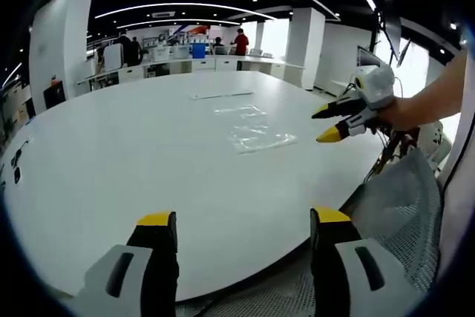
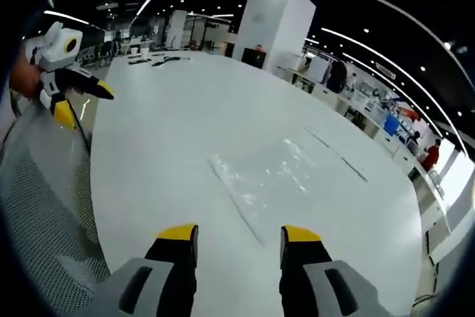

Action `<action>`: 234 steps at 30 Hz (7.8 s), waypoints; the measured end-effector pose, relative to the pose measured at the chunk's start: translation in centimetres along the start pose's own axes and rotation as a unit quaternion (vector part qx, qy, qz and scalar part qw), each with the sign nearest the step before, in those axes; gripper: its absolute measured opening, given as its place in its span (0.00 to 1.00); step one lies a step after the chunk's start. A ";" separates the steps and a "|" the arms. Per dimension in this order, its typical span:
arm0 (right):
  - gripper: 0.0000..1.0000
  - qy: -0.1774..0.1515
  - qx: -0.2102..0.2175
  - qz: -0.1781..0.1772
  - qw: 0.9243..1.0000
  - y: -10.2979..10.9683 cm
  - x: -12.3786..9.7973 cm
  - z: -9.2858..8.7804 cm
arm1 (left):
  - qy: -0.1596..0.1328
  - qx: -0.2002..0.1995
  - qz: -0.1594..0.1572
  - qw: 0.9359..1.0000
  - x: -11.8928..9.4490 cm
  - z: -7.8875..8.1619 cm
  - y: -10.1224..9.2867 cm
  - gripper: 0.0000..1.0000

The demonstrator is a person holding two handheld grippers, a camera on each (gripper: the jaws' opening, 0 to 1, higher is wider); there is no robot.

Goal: Arrange the food packaging bags into a neat stack by flattening each bag and aligning their edges.

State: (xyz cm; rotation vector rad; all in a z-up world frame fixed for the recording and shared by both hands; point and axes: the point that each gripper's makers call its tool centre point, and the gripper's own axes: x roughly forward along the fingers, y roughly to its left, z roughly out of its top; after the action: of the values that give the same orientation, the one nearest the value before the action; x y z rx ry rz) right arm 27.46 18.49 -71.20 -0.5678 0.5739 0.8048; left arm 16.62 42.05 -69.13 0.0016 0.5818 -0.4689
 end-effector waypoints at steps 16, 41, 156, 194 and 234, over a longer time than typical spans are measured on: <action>0.24 0.044 -0.085 0.012 0.995 -1.3 2.7 -1.0 | 0.004 -0.008 0.004 1.000 -0.1 0.0 -0.1 0.70; 0.09 0.085 -0.181 0.041 0.979 -2.4 5.2 -3.3 | 0.009 -0.011 0.013 1.000 -0.3 0.6 -0.4 0.69; 0.00 -0.033 -0.344 0.026 0.938 -3.7 -5.1 9.0 | 0.006 -0.012 -0.039 0.999 -1.1 2.2 -1.0 0.65; 0.00 -0.107 -0.354 0.023 0.929 -2.9 -12.2 15.5 | -0.080 0.067 -0.093 0.990 -2.4 12.3 -2.5 0.44; 0.00 -0.153 -0.355 0.033 0.921 -1.7 -15.9 18.5 | -0.117 0.209 -0.145 0.960 -2.8 20.8 -6.6 0.18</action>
State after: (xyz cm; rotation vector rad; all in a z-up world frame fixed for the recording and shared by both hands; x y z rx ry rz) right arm 24.47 21.83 -47.18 -1.0639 -0.0117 1.1473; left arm 22.74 34.54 -49.42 0.2649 0.2402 -0.8586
